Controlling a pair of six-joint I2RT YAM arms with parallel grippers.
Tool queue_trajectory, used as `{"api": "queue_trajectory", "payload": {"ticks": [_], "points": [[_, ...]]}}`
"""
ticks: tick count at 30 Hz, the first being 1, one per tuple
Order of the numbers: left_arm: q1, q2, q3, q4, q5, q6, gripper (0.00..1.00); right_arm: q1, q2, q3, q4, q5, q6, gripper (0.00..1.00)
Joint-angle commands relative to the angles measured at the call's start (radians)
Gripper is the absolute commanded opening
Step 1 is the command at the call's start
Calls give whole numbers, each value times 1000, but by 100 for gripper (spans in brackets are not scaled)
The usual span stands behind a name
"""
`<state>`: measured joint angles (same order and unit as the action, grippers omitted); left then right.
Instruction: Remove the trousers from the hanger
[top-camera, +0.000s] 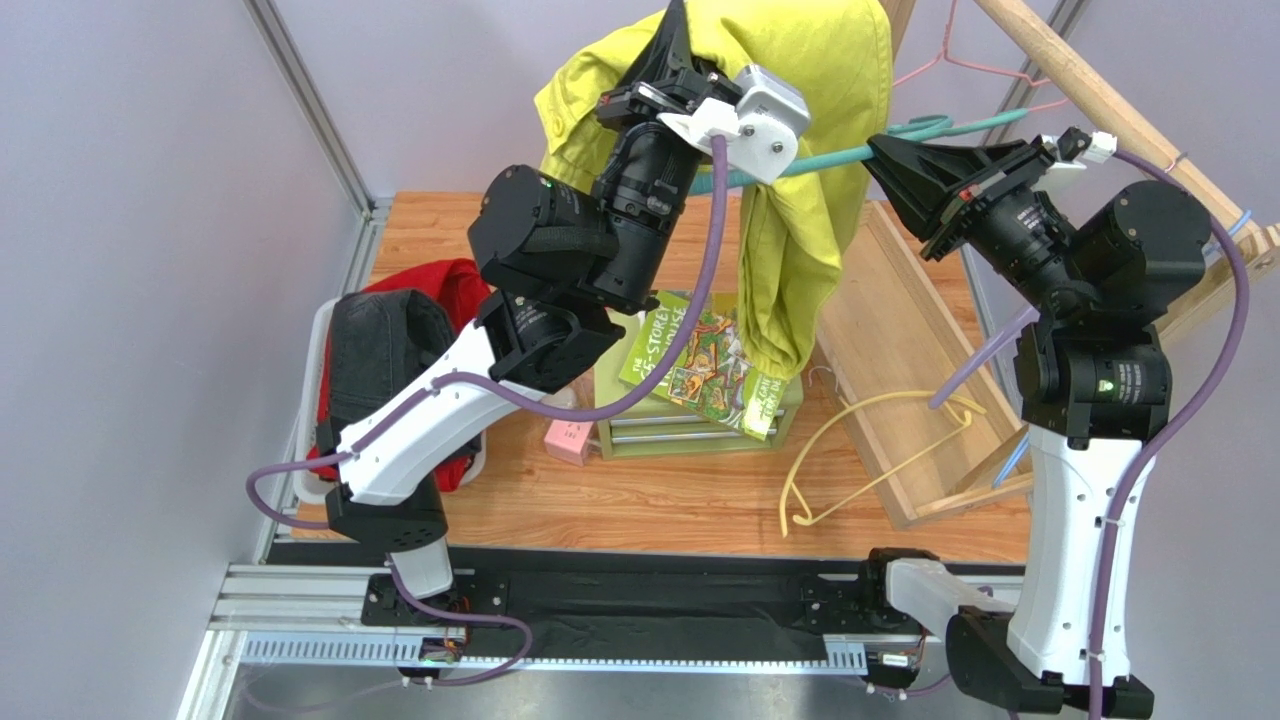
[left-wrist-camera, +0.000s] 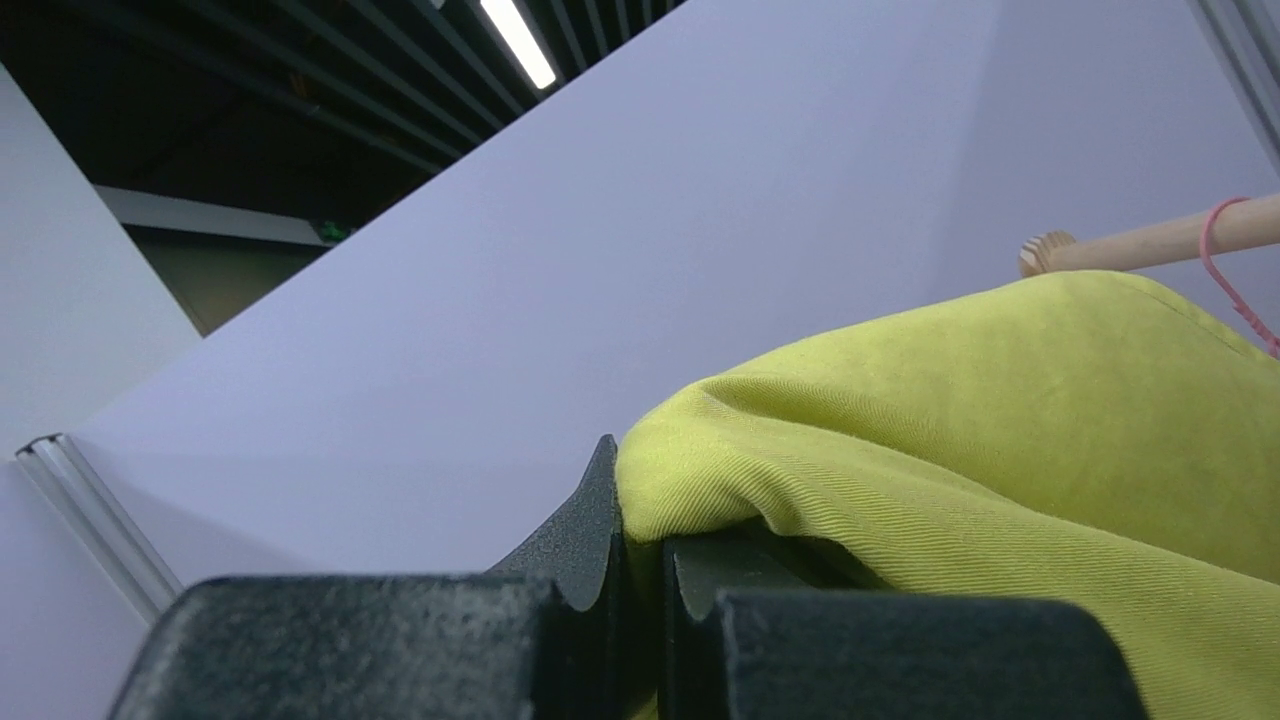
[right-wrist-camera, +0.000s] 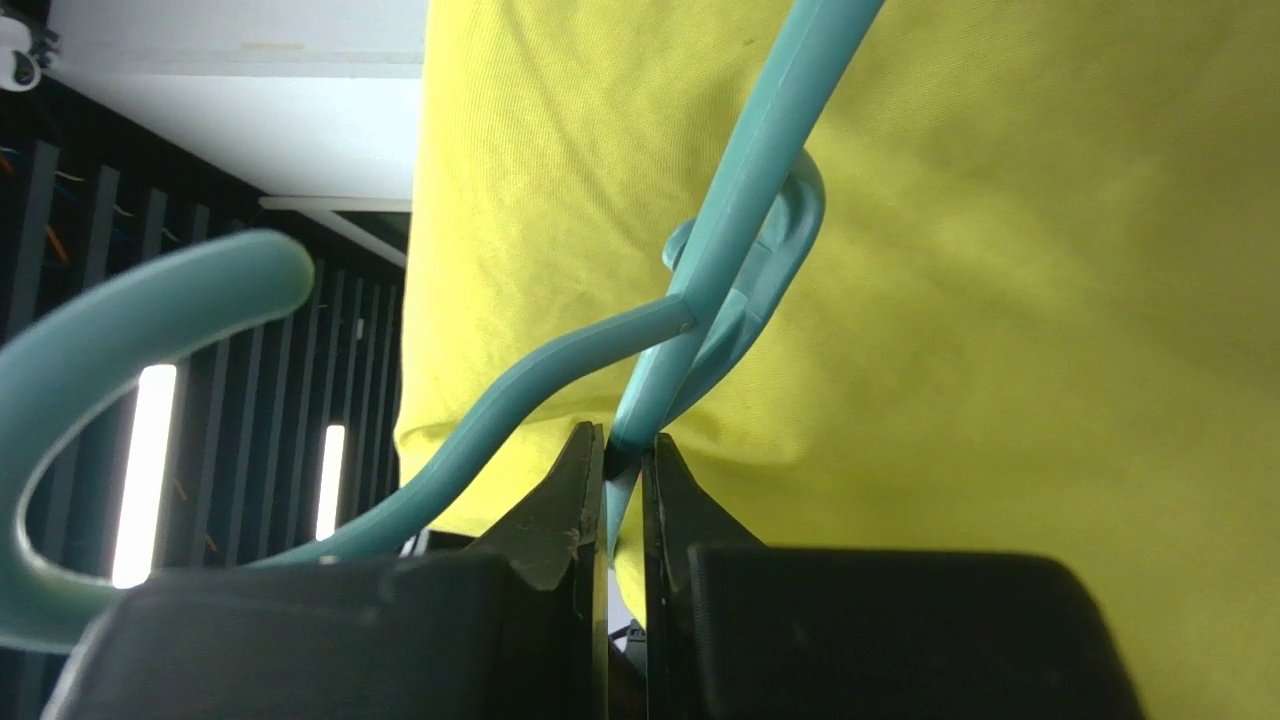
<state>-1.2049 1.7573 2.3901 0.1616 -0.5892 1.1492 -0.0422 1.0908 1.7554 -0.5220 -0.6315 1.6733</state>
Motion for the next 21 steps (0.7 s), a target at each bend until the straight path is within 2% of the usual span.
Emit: {"api": "queue_trajectory", "payload": {"ticks": [1, 5, 10, 15, 17, 21], "points": [[-4, -68, 147, 334, 92, 115, 0, -8, 53, 61, -219, 21, -170, 0], [72, -61, 194, 332, 141, 138, 0, -7, 109, 121, -266, -78, -250, 0], [182, -91, 212, 312, 109, 101, 0, -5, 139, 136, -244, -238, -316, 0], [254, -128, 142, 290, 75, 96, 0, 1, 123, 124, -115, -316, -299, 0], [275, -134, 127, 274, 59, 119, 0, 1, 116, 101, -2, -350, -235, 0], [340, -185, 78, 193, -67, 98, 0, 1, 142, 166, 13, -379, -239, 0]]}}
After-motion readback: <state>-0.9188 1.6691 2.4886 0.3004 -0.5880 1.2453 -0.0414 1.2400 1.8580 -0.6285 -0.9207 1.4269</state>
